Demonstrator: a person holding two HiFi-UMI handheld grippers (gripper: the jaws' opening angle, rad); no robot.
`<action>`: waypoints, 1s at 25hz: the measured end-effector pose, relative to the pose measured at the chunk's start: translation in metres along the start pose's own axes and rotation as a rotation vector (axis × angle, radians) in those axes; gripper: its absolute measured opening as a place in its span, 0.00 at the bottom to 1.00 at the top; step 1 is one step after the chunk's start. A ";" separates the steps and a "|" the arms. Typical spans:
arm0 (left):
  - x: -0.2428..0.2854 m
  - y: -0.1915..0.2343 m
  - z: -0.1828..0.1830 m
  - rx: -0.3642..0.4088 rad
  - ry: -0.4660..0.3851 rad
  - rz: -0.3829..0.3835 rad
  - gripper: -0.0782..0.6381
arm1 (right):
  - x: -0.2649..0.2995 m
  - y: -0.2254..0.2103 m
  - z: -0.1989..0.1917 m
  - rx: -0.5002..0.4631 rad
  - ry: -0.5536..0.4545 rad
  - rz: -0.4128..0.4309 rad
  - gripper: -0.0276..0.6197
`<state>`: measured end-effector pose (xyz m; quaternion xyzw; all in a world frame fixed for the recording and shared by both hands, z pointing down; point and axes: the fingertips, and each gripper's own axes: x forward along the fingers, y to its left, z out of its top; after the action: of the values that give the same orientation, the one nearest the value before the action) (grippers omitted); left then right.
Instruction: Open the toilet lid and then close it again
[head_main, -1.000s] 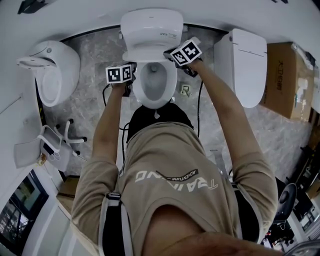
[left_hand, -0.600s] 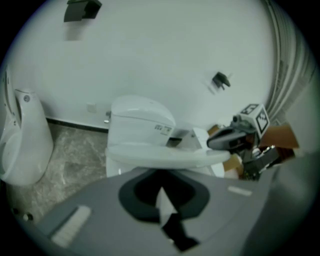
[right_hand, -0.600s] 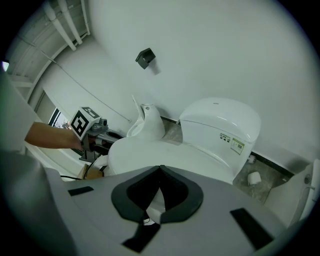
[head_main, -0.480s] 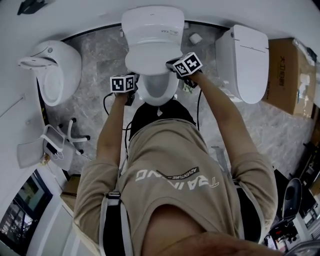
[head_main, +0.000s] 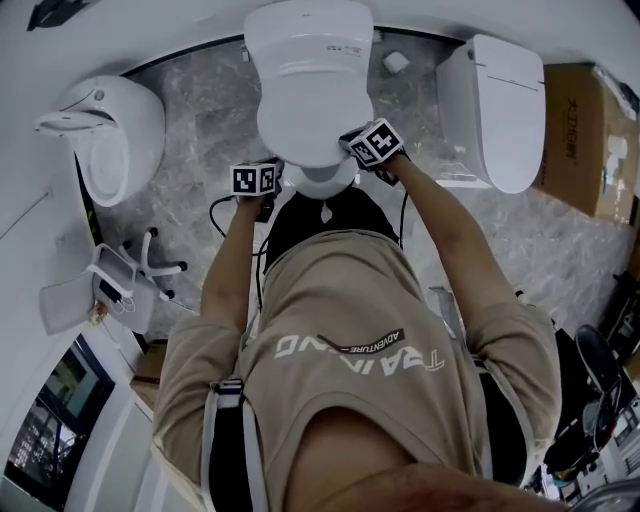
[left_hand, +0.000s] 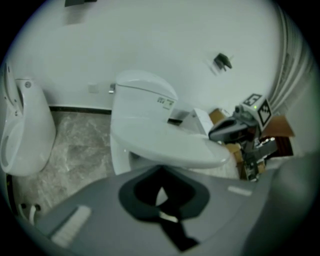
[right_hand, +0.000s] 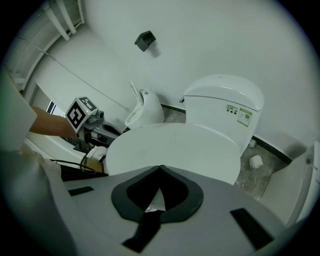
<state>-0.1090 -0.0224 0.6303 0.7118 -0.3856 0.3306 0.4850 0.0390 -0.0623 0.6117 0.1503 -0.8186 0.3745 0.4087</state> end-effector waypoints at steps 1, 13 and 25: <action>0.001 0.001 -0.004 0.001 0.008 0.001 0.11 | 0.002 0.001 -0.004 -0.014 0.010 -0.004 0.06; 0.000 0.005 -0.036 0.037 0.039 -0.002 0.11 | 0.039 0.016 -0.057 -0.100 0.083 -0.134 0.06; 0.041 -0.001 -0.053 0.199 0.174 0.062 0.12 | 0.067 0.015 -0.093 0.029 0.064 -0.141 0.06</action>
<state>-0.0935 0.0185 0.6811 0.7130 -0.3292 0.4423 0.4332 0.0408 0.0202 0.6921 0.2016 -0.7870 0.3612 0.4578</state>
